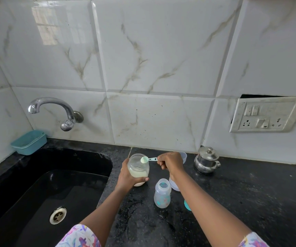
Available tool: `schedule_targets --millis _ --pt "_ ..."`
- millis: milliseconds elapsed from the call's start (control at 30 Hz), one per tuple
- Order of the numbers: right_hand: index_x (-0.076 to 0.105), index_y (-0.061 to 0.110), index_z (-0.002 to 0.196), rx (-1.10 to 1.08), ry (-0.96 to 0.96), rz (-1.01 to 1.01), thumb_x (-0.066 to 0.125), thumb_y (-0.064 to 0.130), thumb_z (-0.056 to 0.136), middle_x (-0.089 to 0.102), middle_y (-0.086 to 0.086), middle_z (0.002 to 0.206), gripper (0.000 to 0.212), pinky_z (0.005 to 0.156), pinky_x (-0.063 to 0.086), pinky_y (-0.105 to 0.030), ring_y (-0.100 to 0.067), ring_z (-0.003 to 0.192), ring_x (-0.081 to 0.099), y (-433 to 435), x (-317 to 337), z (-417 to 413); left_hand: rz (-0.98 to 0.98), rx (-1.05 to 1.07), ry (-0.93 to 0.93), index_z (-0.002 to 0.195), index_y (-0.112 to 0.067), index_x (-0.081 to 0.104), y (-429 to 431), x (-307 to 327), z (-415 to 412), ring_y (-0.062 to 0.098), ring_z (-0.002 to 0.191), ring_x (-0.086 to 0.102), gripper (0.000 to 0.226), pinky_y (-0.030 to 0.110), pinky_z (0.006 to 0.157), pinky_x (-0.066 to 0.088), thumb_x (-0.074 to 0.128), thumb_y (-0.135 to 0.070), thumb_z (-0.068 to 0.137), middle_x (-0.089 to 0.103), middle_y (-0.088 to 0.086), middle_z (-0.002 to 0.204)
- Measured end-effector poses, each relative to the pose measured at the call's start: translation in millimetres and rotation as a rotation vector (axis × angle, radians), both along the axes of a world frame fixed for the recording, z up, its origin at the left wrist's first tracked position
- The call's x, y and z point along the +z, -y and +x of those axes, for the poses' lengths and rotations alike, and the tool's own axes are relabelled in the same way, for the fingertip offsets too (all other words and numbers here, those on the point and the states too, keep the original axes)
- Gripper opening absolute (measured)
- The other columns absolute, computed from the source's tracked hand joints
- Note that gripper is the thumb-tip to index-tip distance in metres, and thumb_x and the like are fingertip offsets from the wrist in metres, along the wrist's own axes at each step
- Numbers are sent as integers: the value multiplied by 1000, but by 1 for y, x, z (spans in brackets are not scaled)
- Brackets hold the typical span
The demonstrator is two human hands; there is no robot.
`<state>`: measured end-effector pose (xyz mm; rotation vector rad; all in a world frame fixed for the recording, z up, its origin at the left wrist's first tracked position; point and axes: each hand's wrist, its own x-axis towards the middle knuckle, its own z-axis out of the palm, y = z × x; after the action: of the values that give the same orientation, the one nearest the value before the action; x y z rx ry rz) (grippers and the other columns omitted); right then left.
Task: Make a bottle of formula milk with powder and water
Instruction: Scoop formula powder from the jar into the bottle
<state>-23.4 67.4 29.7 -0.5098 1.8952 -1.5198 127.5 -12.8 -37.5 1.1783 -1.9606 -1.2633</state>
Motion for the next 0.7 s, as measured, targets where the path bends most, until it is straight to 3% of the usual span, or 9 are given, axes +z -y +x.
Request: schedule_targets --millis 100,200,333,433,533,600,700 --pt "67 -2 67 -11 33 -18 61 -3 75 59 -11 55 10 45 41 -21 -15 40 44 -4 0 -1 91 13 -44 132 -17 28 0 -2 6 24 122 47 120 36 96 40 88 -49 34 49 0 127" --pt "67 -3 67 -15 38 -35 61 -4 75 59 -12 56 10 45 40 -21 -15 40 44 -12 3 0 114 -7 -22 135 -15 26 -1 -3 11 25 124 44 116 33 96 38 91 -32 41 46 -1 125" --pt "65 -3 66 -2 14 -32 60 -4 75 56 -11 55 10 45 37 -21 -15 40 42 -27 11 -3 150 45 -73 148 -15 9 -11 3 22 25 137 33 133 40 112 31 92 -12 45 30 5 149" --pt "65 -5 66 -36 28 -53 60 -5 73 56 -15 57 8 45 37 -23 -16 42 43 -41 12 -7 52 123 -165 147 -9 14 -28 7 27 24 140 26 108 32 110 25 81 3 63 20 7 153" --pt "62 -2 62 -63 53 -74 58 -8 75 53 -13 54 15 42 35 -22 -17 45 41 -56 12 -9 -158 167 -221 137 -10 32 -48 10 30 26 132 35 77 38 111 30 73 -23 73 34 7 141" --pt "60 -2 61 -75 73 -88 57 -9 76 52 -12 53 17 39 33 -19 -18 46 40 -66 11 -10 -240 91 -196 126 -13 42 -62 9 27 24 121 42 66 43 105 37 62 -42 70 42 5 127" --pt "60 -4 63 -84 52 -76 58 -9 77 53 -13 54 15 38 34 -19 -17 44 40 -82 8 -11 -221 -96 -138 121 -23 41 -81 6 15 15 115 46 60 32 101 39 72 -37 72 47 -3 122"
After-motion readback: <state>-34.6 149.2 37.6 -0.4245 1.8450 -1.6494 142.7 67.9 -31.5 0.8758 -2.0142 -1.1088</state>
